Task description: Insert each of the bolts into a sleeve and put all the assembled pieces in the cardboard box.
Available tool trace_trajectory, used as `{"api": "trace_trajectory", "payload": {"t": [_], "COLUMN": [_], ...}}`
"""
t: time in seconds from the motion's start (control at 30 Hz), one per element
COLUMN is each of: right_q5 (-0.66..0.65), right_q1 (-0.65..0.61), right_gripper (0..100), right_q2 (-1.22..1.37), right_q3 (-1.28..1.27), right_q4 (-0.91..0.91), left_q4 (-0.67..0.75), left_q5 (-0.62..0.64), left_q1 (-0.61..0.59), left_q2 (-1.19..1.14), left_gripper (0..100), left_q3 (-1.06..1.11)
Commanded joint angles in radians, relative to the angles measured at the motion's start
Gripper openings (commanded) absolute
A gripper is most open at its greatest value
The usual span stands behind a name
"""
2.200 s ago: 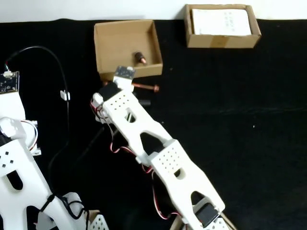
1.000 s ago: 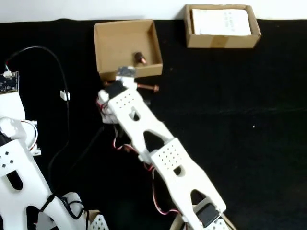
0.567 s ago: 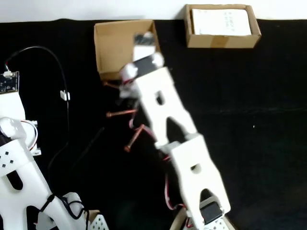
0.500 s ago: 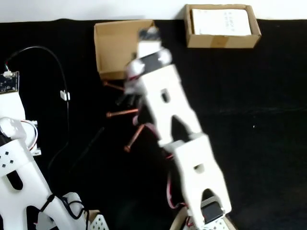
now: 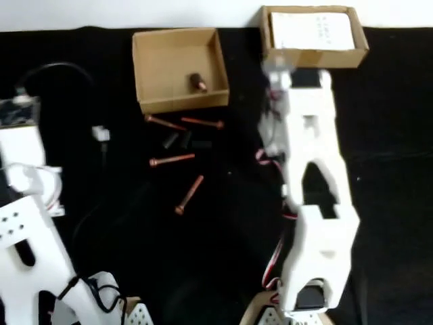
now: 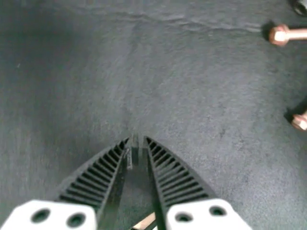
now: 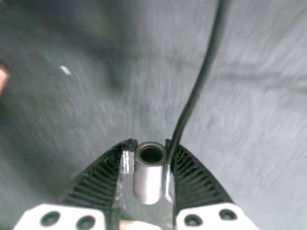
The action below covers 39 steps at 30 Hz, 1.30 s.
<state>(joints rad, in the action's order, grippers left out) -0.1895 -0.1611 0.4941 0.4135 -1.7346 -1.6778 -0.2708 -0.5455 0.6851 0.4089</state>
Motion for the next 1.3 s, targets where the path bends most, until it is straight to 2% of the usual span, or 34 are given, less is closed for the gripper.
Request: {"api": "trace_trajectory", "payload": {"t": [0.0, 0.27, 0.4, 0.5, 0.57, 0.83, 1.03, 1.27], "right_q5": [-0.011, -0.008, 0.026, 0.026, 0.026, 0.018, -0.072, -0.080], "right_q1": [0.033, 0.042, 0.054, 0.051, 0.054, 0.067, 0.122, 0.171], "right_gripper": [2.2, 3.2, 16.0, 26.3, 28.7, 28.6, 28.6, 28.6], "right_q2": [-0.077, -0.077, -0.082, -0.084, -0.085, -0.240, -0.387, -0.470], "right_q3": [-0.147, -0.441, -0.536, -0.579, -0.593, -0.602, -0.604, -0.616], "right_q4": [0.117, 0.378, 0.466, 0.463, 0.461, 0.372, 0.286, 0.280], "left_q4": [0.011, 0.003, 0.011, 0.011, 0.011, 0.003, 0.003, 0.003], "left_q5": [-0.005, -0.002, -0.002, -0.002, -0.002, -0.003, -0.005, -0.005], "left_q1": [0.062, 0.159, 0.160, 0.160, 0.160, 0.160, 0.160, 0.159], "left_q2": [-0.005, -0.005, -0.005, -0.005, -0.005, -0.005, -0.004, 0.070], "left_gripper": [4, 4, 4, 4, 4, 3, 1, 1], "left_q3": [-0.022, -0.019, -0.021, -0.019, -0.019, -0.025, -0.019, -0.019]}}
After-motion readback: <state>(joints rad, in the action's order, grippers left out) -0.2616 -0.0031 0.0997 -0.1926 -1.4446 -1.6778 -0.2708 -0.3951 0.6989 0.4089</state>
